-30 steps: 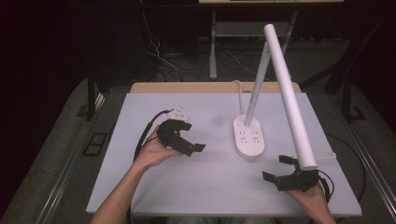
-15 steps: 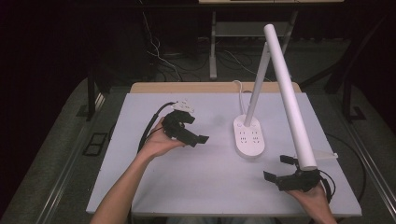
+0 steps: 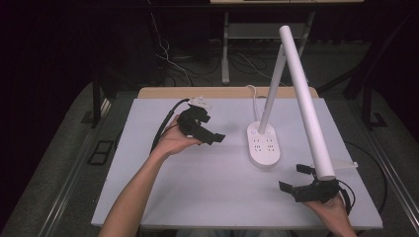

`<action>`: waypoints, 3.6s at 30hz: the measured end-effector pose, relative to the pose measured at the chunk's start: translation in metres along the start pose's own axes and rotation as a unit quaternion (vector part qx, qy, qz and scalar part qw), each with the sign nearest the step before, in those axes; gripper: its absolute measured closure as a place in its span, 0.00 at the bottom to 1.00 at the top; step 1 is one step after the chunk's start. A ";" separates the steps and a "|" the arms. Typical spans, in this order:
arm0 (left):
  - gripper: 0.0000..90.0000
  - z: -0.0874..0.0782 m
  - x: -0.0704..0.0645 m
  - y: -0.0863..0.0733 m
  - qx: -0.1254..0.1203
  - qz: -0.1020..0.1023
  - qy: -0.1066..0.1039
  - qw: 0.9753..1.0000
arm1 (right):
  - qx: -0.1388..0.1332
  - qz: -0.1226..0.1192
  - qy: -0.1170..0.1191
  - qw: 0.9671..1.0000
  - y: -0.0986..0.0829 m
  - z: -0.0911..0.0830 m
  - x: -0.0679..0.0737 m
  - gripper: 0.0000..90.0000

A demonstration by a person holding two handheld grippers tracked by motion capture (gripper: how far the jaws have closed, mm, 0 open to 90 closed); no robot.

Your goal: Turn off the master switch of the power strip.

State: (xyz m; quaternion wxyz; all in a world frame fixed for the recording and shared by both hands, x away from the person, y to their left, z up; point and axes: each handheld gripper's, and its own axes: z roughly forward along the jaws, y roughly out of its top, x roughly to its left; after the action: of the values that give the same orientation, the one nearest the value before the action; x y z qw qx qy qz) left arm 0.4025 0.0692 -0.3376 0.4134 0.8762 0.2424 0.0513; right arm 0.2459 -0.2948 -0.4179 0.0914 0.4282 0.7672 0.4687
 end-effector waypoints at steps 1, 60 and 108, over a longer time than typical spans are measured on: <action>0.04 0.002 0.000 0.001 -0.001 -0.001 0.000 1.000 | 0.000 0.001 0.000 1.000 0.000 0.000 0.000 0.00; 0.88 0.075 0.021 0.046 -0.032 -0.087 0.004 0.996 | -0.005 0.009 0.001 1.000 -0.002 -0.004 -0.009 0.00; 1.00 0.143 0.016 0.030 -0.006 -0.114 -0.013 0.993 | -0.005 0.004 0.003 1.000 0.000 -0.003 -0.010 0.00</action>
State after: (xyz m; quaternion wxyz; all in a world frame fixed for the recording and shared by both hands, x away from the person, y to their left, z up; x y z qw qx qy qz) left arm 0.4692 -0.0393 -0.4102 0.4251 0.8408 0.3351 -0.0057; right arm 0.2506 -0.3040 -0.4186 0.0896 0.4295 0.7635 0.4738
